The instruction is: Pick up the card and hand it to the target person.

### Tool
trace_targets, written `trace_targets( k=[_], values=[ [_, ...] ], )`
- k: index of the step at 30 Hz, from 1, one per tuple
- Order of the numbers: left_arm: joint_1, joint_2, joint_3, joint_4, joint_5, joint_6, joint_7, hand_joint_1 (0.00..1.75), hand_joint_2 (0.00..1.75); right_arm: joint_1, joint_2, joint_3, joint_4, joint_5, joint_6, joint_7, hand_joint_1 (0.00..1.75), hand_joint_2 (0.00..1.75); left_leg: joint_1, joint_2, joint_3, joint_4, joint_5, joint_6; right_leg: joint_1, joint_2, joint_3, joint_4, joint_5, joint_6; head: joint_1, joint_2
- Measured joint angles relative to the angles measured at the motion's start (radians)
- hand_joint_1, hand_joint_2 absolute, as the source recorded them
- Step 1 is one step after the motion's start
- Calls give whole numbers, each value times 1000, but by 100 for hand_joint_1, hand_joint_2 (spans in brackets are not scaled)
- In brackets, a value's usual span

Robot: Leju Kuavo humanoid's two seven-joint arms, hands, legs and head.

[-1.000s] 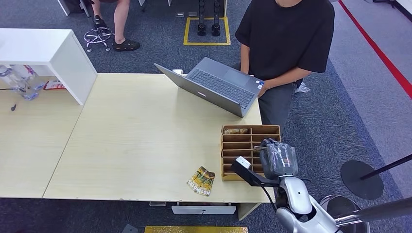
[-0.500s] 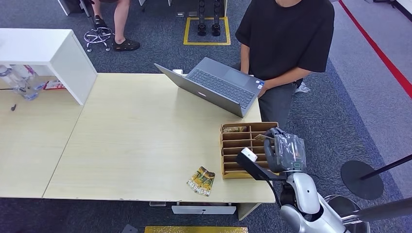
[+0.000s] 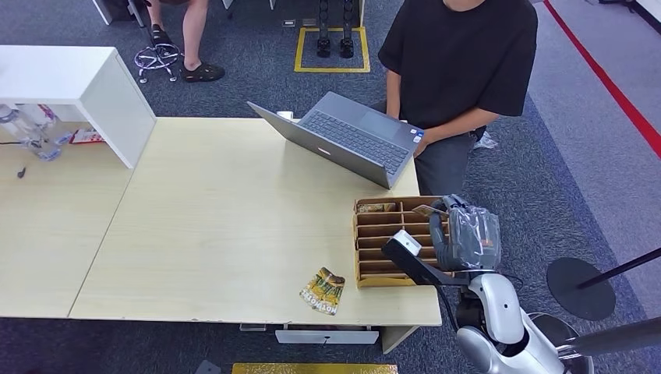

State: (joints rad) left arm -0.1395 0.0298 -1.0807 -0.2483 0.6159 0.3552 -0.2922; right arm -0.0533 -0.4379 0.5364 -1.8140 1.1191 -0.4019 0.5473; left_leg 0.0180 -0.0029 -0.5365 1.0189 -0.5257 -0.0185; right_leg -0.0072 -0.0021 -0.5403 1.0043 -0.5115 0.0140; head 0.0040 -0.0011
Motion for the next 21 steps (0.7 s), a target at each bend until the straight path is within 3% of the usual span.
trace_targets(
  k=[7,11,21],
  values=[
    [0,0,0,0,6,0,1,0,0,1,-2,-13,-36,34,-5,-2,161,175,0,0,0,0,0,0,0,0,0,0,0,0,0,0],
    [0,0,0,0,3,0,2,0,0,-5,-11,-36,-83,56,8,1,171,175,0,0,0,0,0,0,0,0,0,0,0,0,0,0],
    [-7,0,0,0,-21,-10,19,0,0,-93,-53,-121,-135,22,76,7,171,175,0,0,0,0,0,0,0,0,0,0,0,0,0,0]
  ],
)
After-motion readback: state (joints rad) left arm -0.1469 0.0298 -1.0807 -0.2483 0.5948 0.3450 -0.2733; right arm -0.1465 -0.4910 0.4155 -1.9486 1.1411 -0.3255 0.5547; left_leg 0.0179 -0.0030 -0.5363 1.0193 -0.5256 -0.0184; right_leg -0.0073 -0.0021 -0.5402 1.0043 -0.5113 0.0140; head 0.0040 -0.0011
